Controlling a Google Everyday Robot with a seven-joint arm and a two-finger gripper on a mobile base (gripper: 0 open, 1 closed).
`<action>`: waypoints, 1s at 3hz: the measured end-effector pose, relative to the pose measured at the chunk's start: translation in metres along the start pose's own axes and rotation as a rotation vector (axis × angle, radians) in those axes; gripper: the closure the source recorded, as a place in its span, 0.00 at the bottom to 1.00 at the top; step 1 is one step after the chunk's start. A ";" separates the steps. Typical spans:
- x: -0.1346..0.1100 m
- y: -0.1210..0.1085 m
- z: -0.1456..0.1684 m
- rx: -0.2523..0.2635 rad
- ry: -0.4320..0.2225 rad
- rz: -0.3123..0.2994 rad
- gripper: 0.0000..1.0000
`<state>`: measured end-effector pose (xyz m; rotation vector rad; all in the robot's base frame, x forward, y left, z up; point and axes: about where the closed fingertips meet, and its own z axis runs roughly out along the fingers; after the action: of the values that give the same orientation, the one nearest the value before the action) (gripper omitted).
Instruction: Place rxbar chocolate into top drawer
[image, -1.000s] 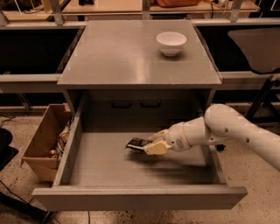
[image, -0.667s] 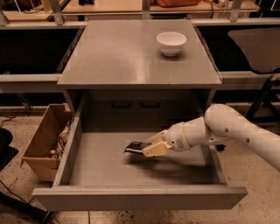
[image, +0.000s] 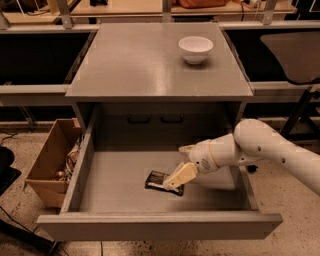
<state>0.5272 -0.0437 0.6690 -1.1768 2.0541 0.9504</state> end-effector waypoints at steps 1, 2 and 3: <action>-0.022 0.019 0.002 -0.049 0.043 -0.079 0.00; -0.051 0.062 -0.025 -0.115 0.097 -0.245 0.00; -0.051 0.097 -0.070 -0.121 0.168 -0.352 0.00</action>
Offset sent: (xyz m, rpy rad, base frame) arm -0.0737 0.0200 0.1370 -0.1257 -0.2285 0.4618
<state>0.4545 -0.0410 0.7765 -1.6671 1.8451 0.8349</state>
